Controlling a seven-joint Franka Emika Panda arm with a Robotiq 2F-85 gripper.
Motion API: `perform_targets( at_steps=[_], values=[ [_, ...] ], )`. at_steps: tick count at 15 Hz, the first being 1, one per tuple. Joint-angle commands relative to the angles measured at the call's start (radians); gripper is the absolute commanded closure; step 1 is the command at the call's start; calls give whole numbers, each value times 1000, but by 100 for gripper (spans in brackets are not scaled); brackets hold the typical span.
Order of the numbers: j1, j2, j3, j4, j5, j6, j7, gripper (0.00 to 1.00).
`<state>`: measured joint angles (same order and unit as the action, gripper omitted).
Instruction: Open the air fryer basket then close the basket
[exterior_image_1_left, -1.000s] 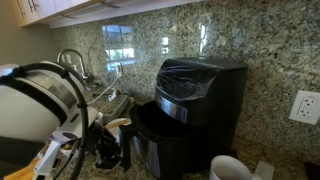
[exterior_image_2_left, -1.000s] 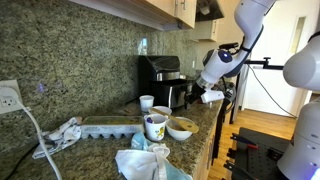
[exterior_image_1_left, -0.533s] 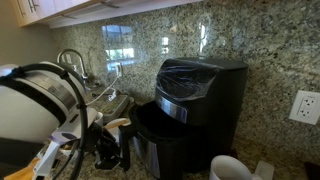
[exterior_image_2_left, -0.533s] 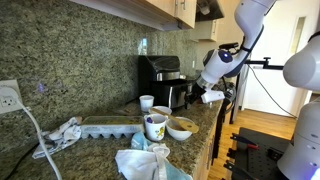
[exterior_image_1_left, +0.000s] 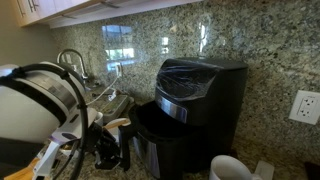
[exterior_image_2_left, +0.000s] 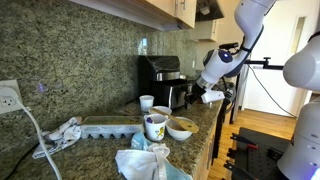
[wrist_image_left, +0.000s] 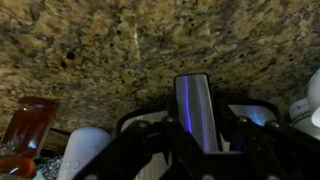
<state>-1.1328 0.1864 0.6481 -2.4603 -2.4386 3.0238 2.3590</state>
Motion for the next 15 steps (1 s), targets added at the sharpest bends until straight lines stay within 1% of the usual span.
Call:
perform_targets(
  at_steps=[1, 15],
  values=[
    [-18, 27, -8, -1, -14, 9, 14, 84],
    [28, 170, -26, 111, 8, -19, -59, 84]
  ],
)
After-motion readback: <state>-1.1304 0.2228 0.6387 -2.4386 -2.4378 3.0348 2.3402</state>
